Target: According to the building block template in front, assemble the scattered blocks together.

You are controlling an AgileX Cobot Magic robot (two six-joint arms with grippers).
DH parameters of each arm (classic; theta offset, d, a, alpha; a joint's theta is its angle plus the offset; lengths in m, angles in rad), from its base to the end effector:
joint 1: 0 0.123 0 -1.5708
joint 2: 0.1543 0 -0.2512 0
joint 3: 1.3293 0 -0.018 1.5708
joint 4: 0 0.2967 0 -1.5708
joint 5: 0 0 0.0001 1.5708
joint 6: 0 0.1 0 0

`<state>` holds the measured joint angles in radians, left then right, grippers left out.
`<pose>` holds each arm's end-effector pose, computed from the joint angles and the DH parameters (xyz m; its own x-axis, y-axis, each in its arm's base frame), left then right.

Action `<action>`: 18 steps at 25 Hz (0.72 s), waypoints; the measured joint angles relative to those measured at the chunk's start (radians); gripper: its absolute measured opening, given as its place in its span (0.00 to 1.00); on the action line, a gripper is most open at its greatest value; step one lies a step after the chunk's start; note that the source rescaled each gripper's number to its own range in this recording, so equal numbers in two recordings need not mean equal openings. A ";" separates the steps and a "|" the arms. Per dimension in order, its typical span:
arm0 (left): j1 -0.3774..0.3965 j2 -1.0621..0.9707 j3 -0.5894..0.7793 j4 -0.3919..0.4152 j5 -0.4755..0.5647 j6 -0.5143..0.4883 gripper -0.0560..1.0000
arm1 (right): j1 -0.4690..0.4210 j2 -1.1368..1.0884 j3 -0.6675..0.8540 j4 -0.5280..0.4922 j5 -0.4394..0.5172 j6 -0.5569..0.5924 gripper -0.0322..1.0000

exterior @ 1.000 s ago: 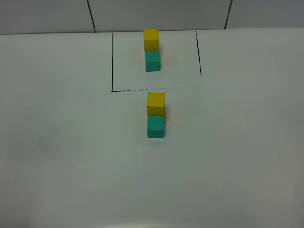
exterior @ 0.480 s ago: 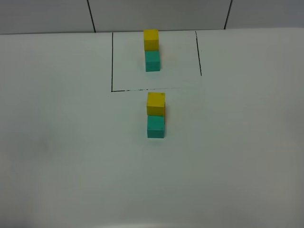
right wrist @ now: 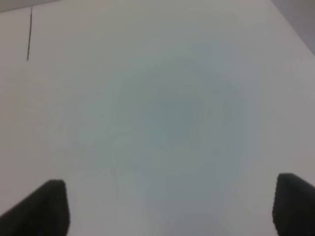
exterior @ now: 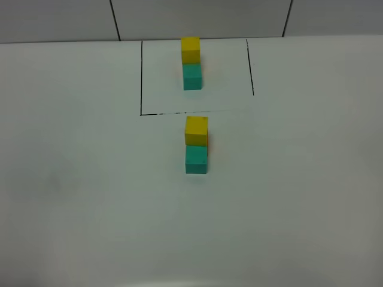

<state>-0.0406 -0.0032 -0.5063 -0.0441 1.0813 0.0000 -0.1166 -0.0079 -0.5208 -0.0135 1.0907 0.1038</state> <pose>0.0751 -0.0069 0.2958 -0.4666 -0.0018 -0.8845 0.0653 0.9972 -0.0365 0.0715 -0.0096 0.2999 -0.4395 0.1495 -0.8857 0.1705 0.9820 0.0812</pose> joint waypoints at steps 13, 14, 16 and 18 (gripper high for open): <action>0.000 0.000 0.000 0.000 0.000 0.000 0.77 | 0.000 0.000 0.000 0.004 0.000 -0.011 0.75; 0.000 0.000 0.000 0.000 0.000 0.000 0.77 | 0.000 0.000 0.000 0.004 0.000 -0.014 0.75; 0.000 0.000 0.000 0.000 0.000 0.000 0.77 | 0.000 0.000 0.000 0.004 0.000 -0.028 0.75; 0.000 0.000 0.000 0.000 0.000 0.000 0.77 | 0.000 0.000 0.000 0.005 0.000 -0.036 0.75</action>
<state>-0.0406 -0.0032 -0.5063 -0.0441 1.0813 0.0000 -0.1166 -0.0079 -0.5208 -0.0089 1.0907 0.0675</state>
